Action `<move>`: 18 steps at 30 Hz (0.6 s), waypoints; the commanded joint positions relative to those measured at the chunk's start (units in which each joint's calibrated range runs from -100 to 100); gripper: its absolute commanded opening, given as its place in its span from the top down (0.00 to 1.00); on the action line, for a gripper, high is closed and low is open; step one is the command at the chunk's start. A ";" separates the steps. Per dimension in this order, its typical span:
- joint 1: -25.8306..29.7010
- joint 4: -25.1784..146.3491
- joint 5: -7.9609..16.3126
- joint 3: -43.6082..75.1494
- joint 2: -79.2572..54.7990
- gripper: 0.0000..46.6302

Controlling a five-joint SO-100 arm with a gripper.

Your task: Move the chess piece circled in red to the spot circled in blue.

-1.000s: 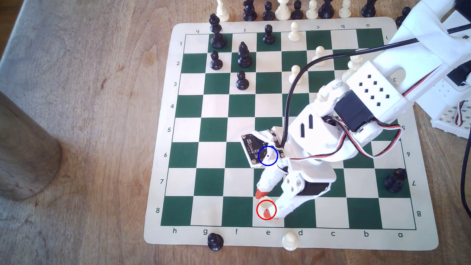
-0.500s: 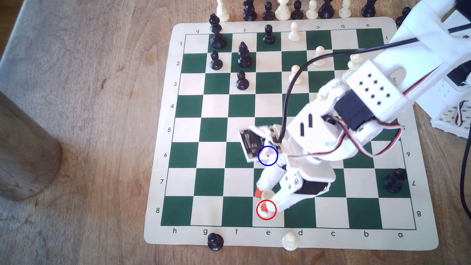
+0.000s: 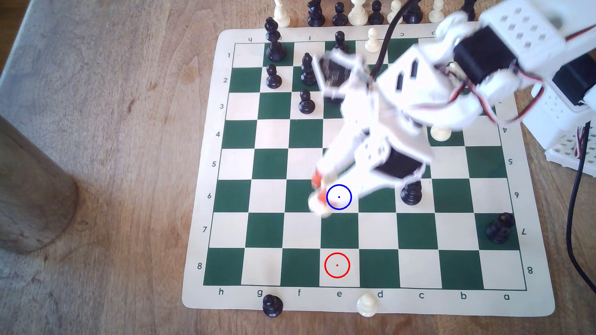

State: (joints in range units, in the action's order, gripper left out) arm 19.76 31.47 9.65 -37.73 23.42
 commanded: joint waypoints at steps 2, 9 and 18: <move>-1.89 2.35 -1.32 -2.43 6.55 1.00; -2.05 2.02 -2.69 -2.25 -2.54 1.00; -3.69 1.53 -3.61 -1.71 -8.56 1.00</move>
State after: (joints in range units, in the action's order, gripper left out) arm 16.45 33.63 6.18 -42.25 14.45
